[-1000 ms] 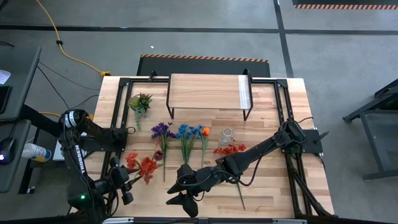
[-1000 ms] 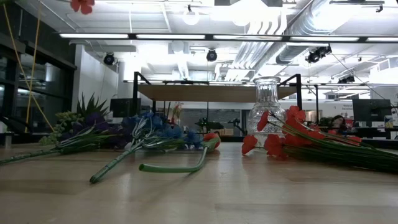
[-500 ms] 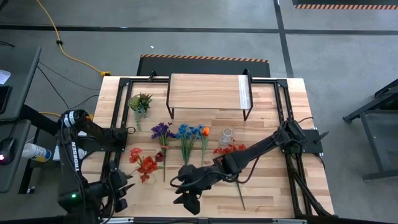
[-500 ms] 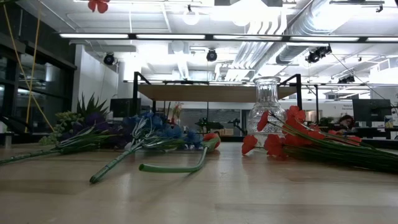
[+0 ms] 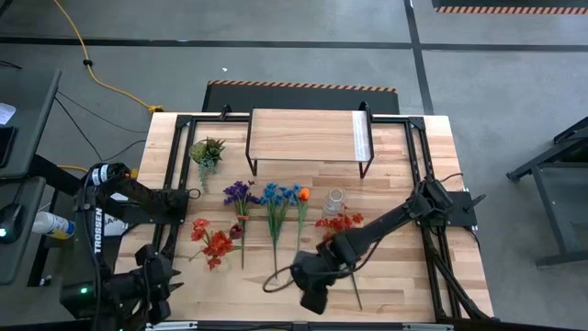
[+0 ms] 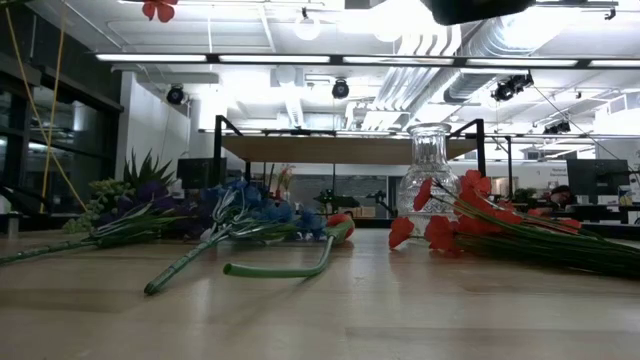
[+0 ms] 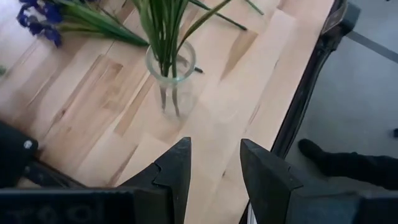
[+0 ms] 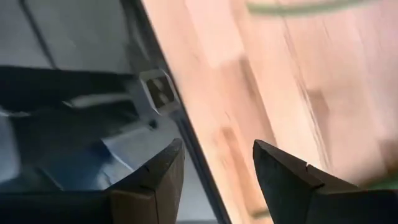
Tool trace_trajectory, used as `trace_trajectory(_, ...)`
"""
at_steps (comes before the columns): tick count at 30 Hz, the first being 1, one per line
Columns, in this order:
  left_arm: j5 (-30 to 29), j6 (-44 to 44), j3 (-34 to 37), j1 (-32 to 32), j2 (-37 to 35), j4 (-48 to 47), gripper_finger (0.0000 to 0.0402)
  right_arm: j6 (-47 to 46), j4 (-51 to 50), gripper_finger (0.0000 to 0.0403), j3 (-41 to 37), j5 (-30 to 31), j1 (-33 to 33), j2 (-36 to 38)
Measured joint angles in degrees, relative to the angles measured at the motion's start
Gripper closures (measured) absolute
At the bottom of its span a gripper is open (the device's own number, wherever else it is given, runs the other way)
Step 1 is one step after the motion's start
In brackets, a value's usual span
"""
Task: Pick and place flowers into a vace then onto a shelf
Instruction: Put the orange flowers into the bottom transparent vase
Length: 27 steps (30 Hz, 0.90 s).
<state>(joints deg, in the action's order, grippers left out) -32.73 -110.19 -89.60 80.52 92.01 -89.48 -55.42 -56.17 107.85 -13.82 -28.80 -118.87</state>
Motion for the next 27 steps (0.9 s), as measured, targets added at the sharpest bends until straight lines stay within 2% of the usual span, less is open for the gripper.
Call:
trace_trajectory(4, 2.69, -0.61, 0.0, -0.03, 0.0, -0.53, 0.023, -1.12, -6.49, 0.0221, 0.0, 2.13, -2.36, 0.02)
trace_trajectory(8, 2.69, -0.63, 0.0, -0.03, 0.0, -0.54, 0.023, -7.24, -14.05, 0.0221, 0.0, 6.63, -5.34, 0.63)
trace_trajectory(19, 2.34, -0.65, 0.02, 0.03, 0.0, -0.52, 0.023, -38.31, -25.33, 0.0222, 0.02, 26.32, -16.55, 5.31)
trace_trajectory(22, 2.28, -0.65, 0.02, 0.03, 0.0, -0.52, 0.023, -43.21, -27.55, 0.0222, 0.02, 27.15, -19.01, 5.38)
trace_trajectory(27, 2.16, -0.65, 0.04, 0.05, 0.0, -0.52, 0.023, -45.09, -31.94, 0.0222, 0.02, 28.37, -20.85, 5.25)
